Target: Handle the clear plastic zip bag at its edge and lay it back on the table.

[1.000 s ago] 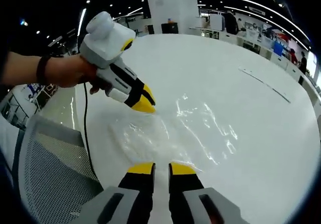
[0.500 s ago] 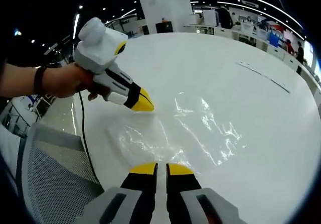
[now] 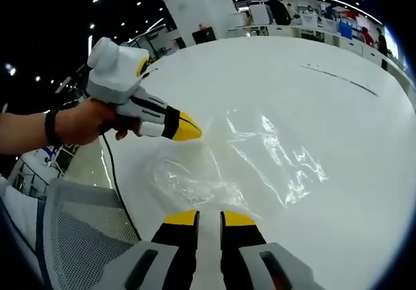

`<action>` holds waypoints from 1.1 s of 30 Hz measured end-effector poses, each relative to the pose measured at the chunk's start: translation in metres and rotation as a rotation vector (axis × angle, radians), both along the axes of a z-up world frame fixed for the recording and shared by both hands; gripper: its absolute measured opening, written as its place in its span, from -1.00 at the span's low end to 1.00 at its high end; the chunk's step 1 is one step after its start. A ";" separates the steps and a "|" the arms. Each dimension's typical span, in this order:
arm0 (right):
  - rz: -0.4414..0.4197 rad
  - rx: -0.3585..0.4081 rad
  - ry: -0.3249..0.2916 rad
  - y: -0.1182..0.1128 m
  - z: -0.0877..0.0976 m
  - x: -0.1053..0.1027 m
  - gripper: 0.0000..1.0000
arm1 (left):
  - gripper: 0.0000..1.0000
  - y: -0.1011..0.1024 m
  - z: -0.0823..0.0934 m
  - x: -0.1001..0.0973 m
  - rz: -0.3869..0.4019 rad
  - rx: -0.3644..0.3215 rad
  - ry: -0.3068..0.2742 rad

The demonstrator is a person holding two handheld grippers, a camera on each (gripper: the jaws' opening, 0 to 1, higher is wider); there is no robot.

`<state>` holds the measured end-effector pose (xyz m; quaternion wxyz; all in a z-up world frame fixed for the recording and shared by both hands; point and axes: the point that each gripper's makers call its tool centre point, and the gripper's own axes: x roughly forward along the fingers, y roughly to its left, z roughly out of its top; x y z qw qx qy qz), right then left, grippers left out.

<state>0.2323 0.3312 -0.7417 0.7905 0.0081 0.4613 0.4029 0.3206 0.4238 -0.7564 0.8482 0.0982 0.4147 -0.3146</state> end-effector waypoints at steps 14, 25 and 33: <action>0.004 0.034 0.032 0.010 -0.001 -0.010 -0.69 | -1.00 0.003 0.000 0.000 0.023 -0.012 -0.001; -0.068 0.058 0.064 0.015 -0.003 -0.004 -1.00 | -1.00 0.007 0.001 0.007 0.045 -0.023 -0.019; -0.075 0.067 0.033 0.017 0.002 0.003 -1.00 | -1.00 0.014 0.006 0.013 0.130 -0.041 -0.051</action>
